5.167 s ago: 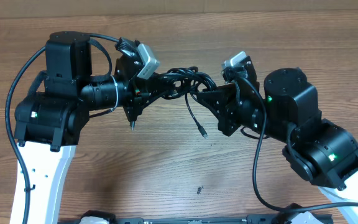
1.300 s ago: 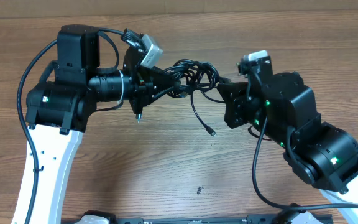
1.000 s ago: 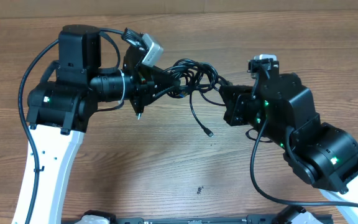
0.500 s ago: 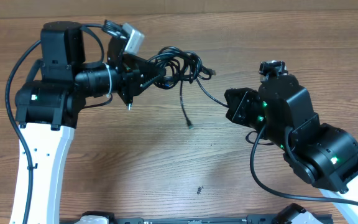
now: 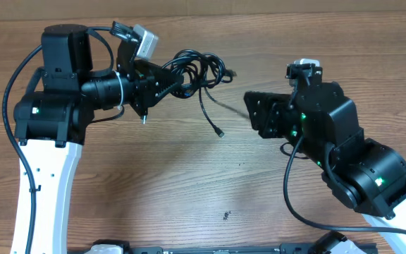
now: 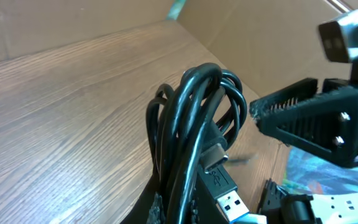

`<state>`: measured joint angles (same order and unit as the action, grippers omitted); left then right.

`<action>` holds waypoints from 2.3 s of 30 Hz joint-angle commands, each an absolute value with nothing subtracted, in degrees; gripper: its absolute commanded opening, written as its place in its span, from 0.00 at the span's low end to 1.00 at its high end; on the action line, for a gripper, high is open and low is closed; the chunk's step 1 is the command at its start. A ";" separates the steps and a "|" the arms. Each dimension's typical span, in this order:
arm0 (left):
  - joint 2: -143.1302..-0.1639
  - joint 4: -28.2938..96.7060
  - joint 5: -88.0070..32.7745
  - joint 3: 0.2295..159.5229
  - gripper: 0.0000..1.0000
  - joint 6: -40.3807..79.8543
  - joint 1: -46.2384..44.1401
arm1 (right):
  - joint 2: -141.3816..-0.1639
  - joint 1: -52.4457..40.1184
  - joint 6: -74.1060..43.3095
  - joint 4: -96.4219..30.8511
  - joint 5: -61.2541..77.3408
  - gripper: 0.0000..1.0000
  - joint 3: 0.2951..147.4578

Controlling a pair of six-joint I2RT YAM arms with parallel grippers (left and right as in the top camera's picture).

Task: Untangle cables

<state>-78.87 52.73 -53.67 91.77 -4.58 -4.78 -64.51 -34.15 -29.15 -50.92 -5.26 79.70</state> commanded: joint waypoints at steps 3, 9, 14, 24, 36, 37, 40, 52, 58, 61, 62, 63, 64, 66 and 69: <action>-78.48 52.69 -54.06 92.79 0.04 -4.64 -4.51 | -63.86 -34.02 -15.75 -49.52 -5.58 0.71 79.85; -78.48 55.61 -63.31 92.79 0.04 -15.16 -4.54 | -63.88 -34.02 -1.80 -45.76 4.75 0.78 79.85; -78.48 61.65 -64.95 92.79 0.04 -24.18 -4.54 | -63.88 -34.02 3.40 -43.97 9.28 0.84 79.85; -78.48 64.51 -71.16 92.79 0.04 -33.43 -7.73 | -65.28 -34.02 7.03 -43.46 18.33 0.94 79.85; -78.48 64.23 -67.09 92.79 0.04 -34.74 -13.10 | -66.02 -34.02 7.42 -43.31 18.28 0.11 79.85; -78.48 64.16 -67.11 92.79 0.04 -34.74 -13.10 | -66.02 -34.02 7.42 -43.33 18.28 0.04 79.85; -78.48 64.03 -67.11 92.79 0.04 -34.74 -13.10 | -66.02 -34.02 7.42 -43.31 18.28 0.04 79.85; -78.08 64.12 -56.45 92.82 0.99 -28.08 -11.35 | -66.02 -34.00 3.09 -43.31 11.84 0.04 79.85; -76.58 64.79 -56.47 92.79 1.00 -25.43 -4.29 | -66.00 -34.00 -3.57 -42.04 2.46 0.04 79.85; -76.31 66.52 -56.84 92.79 1.00 -25.47 -2.13 | -65.91 -34.00 -6.70 -39.22 1.10 0.04 79.85; -76.31 67.26 -56.82 92.79 1.00 -25.54 -1.85 | -65.91 -34.00 -7.94 -37.98 1.08 0.04 79.85; -76.34 67.85 -56.82 92.79 1.00 -25.71 -1.85 | -65.91 -34.00 -9.43 -36.34 1.08 0.04 79.85; -76.34 68.42 -56.82 92.79 1.00 -25.74 -1.85 | -65.91 -34.02 -10.44 -35.42 1.08 0.04 79.85; -76.34 69.04 -58.00 92.79 1.00 -25.71 -1.91 | -65.91 -34.02 -13.02 -33.04 1.13 0.04 79.85; -76.36 69.01 -62.63 92.79 1.00 -27.55 -1.91 | -65.91 -34.02 -14.94 -31.31 1.56 0.04 79.85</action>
